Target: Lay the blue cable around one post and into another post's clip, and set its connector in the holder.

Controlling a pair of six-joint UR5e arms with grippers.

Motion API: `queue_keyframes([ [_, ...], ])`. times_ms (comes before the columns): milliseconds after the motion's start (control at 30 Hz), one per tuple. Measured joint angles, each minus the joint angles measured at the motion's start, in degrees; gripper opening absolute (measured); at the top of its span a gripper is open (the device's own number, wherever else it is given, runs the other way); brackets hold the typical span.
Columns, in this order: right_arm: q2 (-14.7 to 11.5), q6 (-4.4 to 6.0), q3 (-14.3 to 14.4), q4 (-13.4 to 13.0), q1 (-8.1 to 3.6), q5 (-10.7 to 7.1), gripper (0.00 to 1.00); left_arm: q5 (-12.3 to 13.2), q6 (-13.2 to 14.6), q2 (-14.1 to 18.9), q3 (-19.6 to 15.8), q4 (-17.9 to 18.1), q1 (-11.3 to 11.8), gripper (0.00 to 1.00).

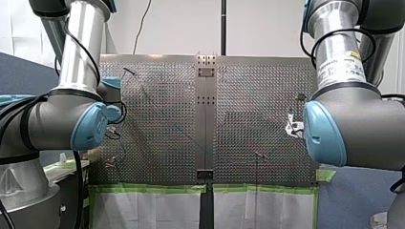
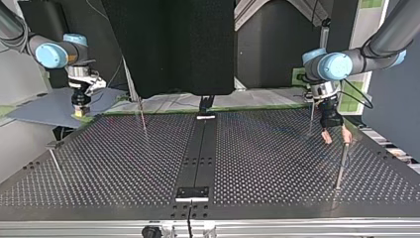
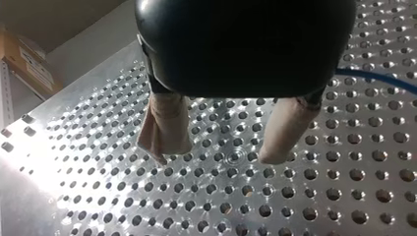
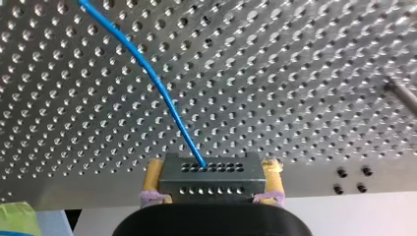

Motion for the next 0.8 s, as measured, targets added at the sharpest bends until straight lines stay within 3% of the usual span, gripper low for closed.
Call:
queue_keyframes([
  [167, -3.1, 2.95, 1.5, 1.7, 0.75, 2.09, 0.00, 0.1, 0.5, 0.0, 0.0, 0.0, -0.2, 1.00],
  [467, -8.7, 8.46, 1.7, 4.3, 0.37, 2.03, 0.00, 0.1, 1.1, 0.0, 0.0, 0.0, -0.5, 1.00],
  [633, -11.8, 9.71, 1.0, 5.2, 0.21, 1.97, 0.00, 0.1, 1.1, 0.0, 0.0, -0.1, -0.6, 1.00],
  [800, -14.7, 9.97, -0.9, 7.7, -0.04, 1.93, 0.00, 0.2, 1.0, 0.0, 0.0, -0.1, -0.6, 1.00],
])
